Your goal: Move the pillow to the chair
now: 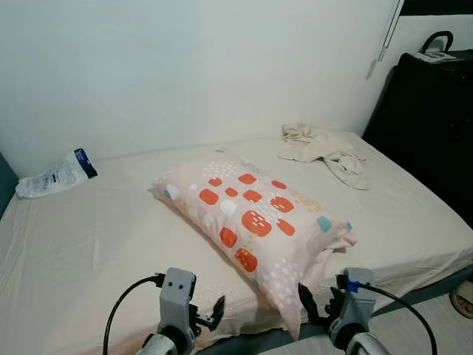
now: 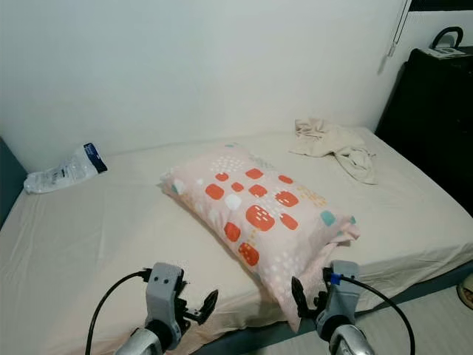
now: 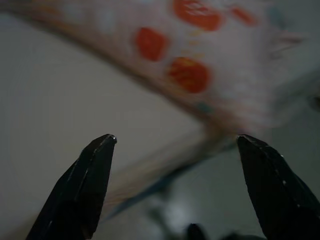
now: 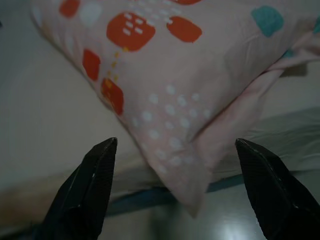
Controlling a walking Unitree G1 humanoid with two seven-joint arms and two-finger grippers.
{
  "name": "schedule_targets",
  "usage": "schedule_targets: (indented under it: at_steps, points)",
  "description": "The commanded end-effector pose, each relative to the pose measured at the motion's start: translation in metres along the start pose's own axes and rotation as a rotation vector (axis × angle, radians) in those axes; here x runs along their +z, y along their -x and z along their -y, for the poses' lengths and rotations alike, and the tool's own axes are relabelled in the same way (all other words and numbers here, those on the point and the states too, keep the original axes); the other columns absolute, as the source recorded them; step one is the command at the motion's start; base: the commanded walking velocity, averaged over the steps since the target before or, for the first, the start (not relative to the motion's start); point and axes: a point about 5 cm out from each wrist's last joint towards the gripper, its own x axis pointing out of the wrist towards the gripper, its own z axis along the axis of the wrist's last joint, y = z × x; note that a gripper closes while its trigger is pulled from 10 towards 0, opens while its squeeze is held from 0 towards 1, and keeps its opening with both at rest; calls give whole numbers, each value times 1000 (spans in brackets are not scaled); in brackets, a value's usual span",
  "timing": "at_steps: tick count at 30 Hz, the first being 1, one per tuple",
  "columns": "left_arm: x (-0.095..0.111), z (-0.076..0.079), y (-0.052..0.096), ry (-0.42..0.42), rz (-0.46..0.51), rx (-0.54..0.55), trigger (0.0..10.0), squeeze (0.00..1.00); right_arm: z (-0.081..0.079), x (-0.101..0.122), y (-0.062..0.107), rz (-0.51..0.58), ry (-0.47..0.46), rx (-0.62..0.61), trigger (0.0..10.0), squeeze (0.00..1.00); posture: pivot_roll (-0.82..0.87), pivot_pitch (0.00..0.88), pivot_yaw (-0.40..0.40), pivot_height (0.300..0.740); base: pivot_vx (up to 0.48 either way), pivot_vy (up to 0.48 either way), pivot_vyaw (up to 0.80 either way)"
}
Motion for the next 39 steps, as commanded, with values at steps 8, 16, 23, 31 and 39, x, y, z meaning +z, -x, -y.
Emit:
schedule_targets:
  at_steps: [8, 16, 23, 31, 39]
  points:
    - [-26, -29, 6, -97, -122, 220, 10000, 0, -7, -6, -5, -27, 143, 28, 10000, 0, -70, 13, -11, 740, 0, 0, 0]
    - [-44, -27, 9, -64, -189, 220, 10000, 0, 0, -18, -6, -78, 141, 15, 10000, 0, -84, 17, -15, 740, 0, 0, 0]
    - [-48, -21, 7, -50, -201, 213, 10000, 0, 8, -25, -4, -99, 150, 0, 10000, 0, -113, 15, -14, 740, 0, 0, 0]
    - [-52, -20, 5, -63, -204, 187, 10000, 0, 4, -30, -4, -95, 178, 15, 10000, 0, -127, 4, 7, 740, 0, 0, 0]
    - [-48, -28, 1, -64, -190, 203, 10000, 0, -7, -29, -18, -99, 191, 51, 10000, 0, -94, 0, -11, 740, 0, 0, 0]
